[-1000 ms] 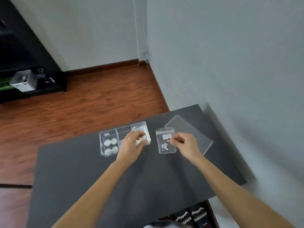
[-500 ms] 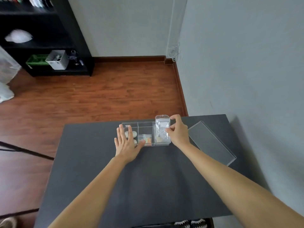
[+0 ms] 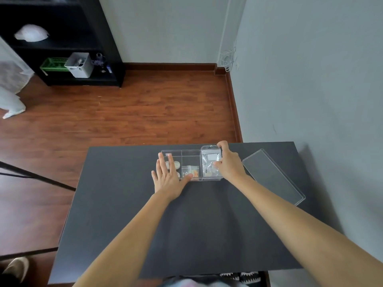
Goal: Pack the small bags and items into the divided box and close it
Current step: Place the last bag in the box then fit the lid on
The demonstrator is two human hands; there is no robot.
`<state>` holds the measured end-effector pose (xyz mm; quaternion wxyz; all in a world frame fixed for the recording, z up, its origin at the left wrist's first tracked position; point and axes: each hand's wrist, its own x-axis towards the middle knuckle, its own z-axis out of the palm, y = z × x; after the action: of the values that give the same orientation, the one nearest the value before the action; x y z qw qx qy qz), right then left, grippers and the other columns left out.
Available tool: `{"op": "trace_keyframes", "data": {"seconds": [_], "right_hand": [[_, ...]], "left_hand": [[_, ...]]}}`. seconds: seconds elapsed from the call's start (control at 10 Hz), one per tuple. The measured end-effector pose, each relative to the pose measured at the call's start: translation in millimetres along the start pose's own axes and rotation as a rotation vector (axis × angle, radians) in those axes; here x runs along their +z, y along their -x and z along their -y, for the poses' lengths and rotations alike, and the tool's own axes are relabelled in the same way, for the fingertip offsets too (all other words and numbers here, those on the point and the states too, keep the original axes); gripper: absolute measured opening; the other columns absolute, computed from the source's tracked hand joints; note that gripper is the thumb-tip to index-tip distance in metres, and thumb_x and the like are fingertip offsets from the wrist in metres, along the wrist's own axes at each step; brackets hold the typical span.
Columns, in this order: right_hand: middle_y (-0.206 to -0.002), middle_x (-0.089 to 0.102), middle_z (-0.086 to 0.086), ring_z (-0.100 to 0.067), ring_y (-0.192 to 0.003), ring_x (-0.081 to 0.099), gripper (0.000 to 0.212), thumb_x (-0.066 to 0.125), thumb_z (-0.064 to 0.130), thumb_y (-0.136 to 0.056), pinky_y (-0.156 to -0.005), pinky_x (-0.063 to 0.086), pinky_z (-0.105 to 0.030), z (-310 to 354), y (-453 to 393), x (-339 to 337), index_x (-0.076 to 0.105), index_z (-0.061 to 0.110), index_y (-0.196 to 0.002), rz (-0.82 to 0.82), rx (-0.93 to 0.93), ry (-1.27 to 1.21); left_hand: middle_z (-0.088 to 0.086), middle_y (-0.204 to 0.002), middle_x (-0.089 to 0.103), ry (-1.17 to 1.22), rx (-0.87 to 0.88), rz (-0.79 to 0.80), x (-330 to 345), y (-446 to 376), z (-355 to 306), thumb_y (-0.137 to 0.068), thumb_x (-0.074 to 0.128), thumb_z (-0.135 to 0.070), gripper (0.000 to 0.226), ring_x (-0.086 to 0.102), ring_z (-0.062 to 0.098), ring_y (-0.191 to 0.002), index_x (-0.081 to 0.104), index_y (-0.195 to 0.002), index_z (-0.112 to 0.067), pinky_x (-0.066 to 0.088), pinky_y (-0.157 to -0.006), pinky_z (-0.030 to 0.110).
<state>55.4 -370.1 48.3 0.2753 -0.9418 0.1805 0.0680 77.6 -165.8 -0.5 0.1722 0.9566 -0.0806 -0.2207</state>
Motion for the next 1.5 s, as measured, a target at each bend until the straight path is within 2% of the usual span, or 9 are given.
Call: {"op": "trace_keyframes", "data": {"seconds": [0.1,0.3,0.5,0.6,0.8,1.0,1.1,1.2,1.5], "right_hand": [[-0.082,0.066,-0.008,-0.03,-0.077,0.064,0.073,0.079,0.028,-0.077,-0.067,0.055,-0.041,2,4,0,0.032,0.017,-0.13,-0.086,0.021,0.196],[-0.107,0.057,-0.007,-0.028,-0.087,0.053,0.053,0.087,0.011,-0.06,-0.072,0.049,-0.037,-17,11,15,0.06,0.015,-0.106,-0.375,-0.311,0.464],[-0.13,0.053,0.003,-0.026,-0.112,0.042,0.047,0.069,0.033,-0.084,-0.09,0.034,-0.038,-23,-2,26,0.055,0.021,-0.128,-0.049,-0.336,0.575],[-0.13,0.054,0.002,-0.026,-0.113,0.04,0.058,0.069,0.043,-0.082,-0.091,0.031,-0.039,-19,-8,28,0.05,0.024,-0.133,0.001,-0.292,0.58],[-0.121,0.064,0.003,-0.027,-0.108,0.042,0.051,0.07,0.046,-0.081,-0.082,0.028,-0.04,-15,-11,29,0.054,0.033,-0.127,0.064,-0.211,0.525],[-0.125,0.061,0.003,-0.028,-0.11,0.044,0.04,0.068,0.046,-0.082,-0.087,0.029,-0.042,-10,-11,21,0.059,0.034,-0.119,0.129,-0.216,0.526],[-0.112,0.069,0.003,-0.025,-0.103,0.043,0.019,0.065,0.035,-0.086,-0.085,0.024,-0.04,-19,-3,20,0.068,0.032,-0.105,0.046,-0.24,0.487],[-0.105,0.073,0.001,-0.023,-0.103,0.045,0.021,0.06,0.025,-0.091,-0.083,0.019,-0.038,-28,8,21,0.072,0.026,-0.109,-0.069,-0.244,0.405],[-0.108,0.073,0.006,-0.023,-0.104,0.047,0.026,0.057,0.015,-0.091,-0.089,0.025,-0.037,-41,28,9,0.071,0.022,-0.112,-0.136,-0.312,0.21]], "left_hand": [[0.009,-0.156,-0.034,-0.015,0.006,0.013,2,4,0,-0.084,0.032,-0.077,0.103,-0.018,0.029,-0.148,-0.024,-0.149,-0.019,0.0,-0.118,0.055],[0.008,-0.156,-0.034,-0.018,-0.007,0.021,1,5,-2,-0.084,0.032,-0.077,0.104,-0.018,0.028,-0.148,-0.024,-0.149,-0.019,-0.001,-0.117,0.056],[0.008,-0.155,-0.035,-0.027,-0.009,0.04,0,4,-2,-0.083,0.032,-0.077,0.104,-0.02,0.029,-0.148,-0.024,-0.149,-0.018,-0.002,-0.118,0.057],[0.009,-0.155,-0.036,-0.027,-0.011,0.047,-1,4,-2,-0.084,0.032,-0.077,0.104,-0.02,0.029,-0.147,-0.024,-0.149,-0.019,-0.003,-0.117,0.057],[0.009,-0.154,-0.036,-0.039,-0.014,0.05,-2,6,-3,-0.084,0.031,-0.077,0.103,-0.021,0.029,-0.147,-0.025,-0.148,-0.019,-0.004,-0.117,0.057],[0.008,-0.154,-0.037,-0.035,-0.026,0.066,-4,7,-5,-0.084,0.031,-0.077,0.104,-0.022,0.028,-0.147,-0.024,-0.148,-0.019,-0.005,-0.116,0.057],[0.008,-0.154,-0.038,-0.033,-0.03,0.072,-6,8,-5,-0.083,0.031,-0.078,0.104,-0.023,0.028,-0.147,-0.025,-0.148,-0.019,-0.006,-0.116,0.057],[0.008,-0.154,-0.037,-0.03,-0.031,0.072,-5,8,-6,-0.084,0.032,-0.077,0.104,-0.024,0.027,-0.147,-0.023,-0.149,-0.018,-0.006,-0.117,0.057],[0.01,-0.156,-0.032,0.015,-0.029,0.012,-9,9,-14,-0.083,0.041,-0.075,0.107,-0.029,0.028,-0.145,-0.02,-0.15,-0.018,-0.01,-0.114,0.06]]}}
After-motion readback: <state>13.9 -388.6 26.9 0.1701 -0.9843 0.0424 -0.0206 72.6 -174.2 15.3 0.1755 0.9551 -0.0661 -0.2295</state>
